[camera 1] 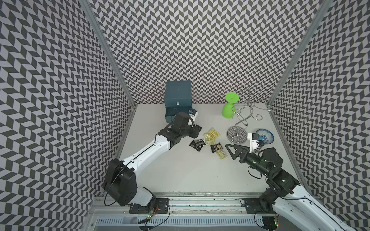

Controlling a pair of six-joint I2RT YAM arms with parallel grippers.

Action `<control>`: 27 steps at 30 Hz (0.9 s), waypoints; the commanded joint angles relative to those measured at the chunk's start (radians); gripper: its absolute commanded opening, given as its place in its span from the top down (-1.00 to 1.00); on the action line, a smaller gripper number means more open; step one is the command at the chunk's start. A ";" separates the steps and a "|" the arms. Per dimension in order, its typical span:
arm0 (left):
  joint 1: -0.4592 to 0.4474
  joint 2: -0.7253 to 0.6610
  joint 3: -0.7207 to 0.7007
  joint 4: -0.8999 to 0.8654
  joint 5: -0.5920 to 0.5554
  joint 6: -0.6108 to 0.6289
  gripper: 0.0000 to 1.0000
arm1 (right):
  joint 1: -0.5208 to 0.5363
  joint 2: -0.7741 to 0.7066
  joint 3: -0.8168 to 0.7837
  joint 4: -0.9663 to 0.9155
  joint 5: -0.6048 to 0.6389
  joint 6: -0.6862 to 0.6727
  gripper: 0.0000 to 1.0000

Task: Place the cookies into the drawer by color
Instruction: Pick up the cookie at the center of the board.

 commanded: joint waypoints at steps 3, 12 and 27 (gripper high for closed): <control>-0.013 0.106 0.083 -0.186 -0.034 0.264 -0.33 | 0.005 -0.013 -0.007 0.052 -0.004 0.001 -1.00; -0.039 0.235 0.082 -0.156 -0.051 0.405 -0.99 | 0.005 -0.035 -0.015 0.046 -0.009 -0.007 -0.99; -0.068 0.463 0.168 -0.126 -0.113 0.419 -0.72 | 0.004 -0.105 -0.031 -0.004 0.022 -0.006 -0.99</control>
